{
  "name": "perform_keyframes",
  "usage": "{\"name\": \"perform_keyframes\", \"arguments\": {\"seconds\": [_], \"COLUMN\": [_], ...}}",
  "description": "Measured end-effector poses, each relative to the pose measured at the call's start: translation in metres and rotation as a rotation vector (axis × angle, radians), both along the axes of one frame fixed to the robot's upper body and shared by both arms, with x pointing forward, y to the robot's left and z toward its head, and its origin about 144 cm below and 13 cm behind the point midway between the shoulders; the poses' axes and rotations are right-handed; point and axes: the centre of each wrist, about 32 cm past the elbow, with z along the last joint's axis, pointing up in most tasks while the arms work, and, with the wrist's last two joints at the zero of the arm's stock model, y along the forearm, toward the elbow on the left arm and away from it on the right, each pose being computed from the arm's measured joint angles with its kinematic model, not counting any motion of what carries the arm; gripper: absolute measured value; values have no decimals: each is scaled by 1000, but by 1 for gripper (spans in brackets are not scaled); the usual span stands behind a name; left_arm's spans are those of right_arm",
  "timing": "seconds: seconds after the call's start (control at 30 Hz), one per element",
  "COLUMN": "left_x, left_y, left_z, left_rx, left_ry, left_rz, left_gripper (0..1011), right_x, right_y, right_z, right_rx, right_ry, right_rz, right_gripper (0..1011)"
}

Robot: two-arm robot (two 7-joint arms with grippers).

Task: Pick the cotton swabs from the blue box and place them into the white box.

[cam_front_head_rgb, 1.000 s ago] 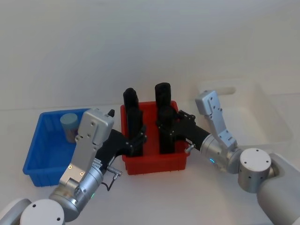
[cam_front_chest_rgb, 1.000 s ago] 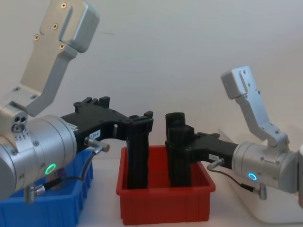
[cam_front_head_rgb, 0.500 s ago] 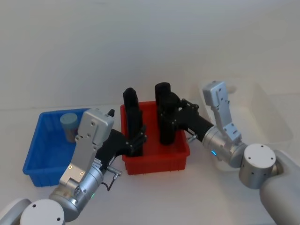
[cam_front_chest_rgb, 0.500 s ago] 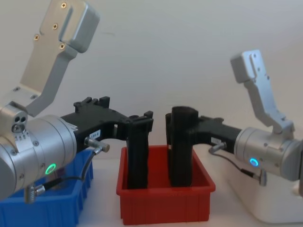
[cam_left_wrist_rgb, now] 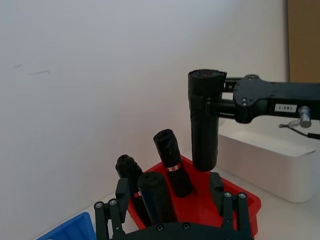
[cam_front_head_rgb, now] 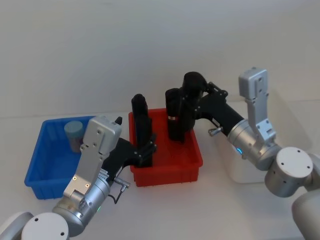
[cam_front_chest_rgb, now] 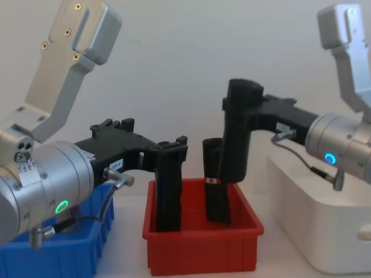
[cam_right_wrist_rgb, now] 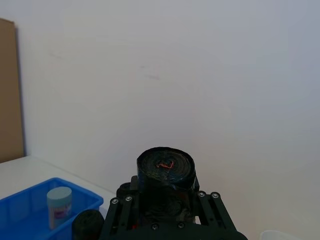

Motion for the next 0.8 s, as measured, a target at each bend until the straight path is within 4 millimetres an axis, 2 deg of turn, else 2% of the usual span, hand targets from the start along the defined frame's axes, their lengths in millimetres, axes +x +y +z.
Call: {"name": "perform_keyframes", "arguments": {"seconds": [0.37, 0.8], "left_x": [0, 0], "left_y": [0, 0], "left_z": [0, 0], "left_rx": [0, 0], "left_ry": [0, 0], "left_rz": [0, 0], "left_gripper": [1004, 1004], "right_x": [-20, -31], "right_y": [-18, -43], "right_z": [21, 27], "right_rx": [12, -9], "right_ry": [-49, -14], "right_rz": [-122, -264], "right_gripper": [532, 532]}}
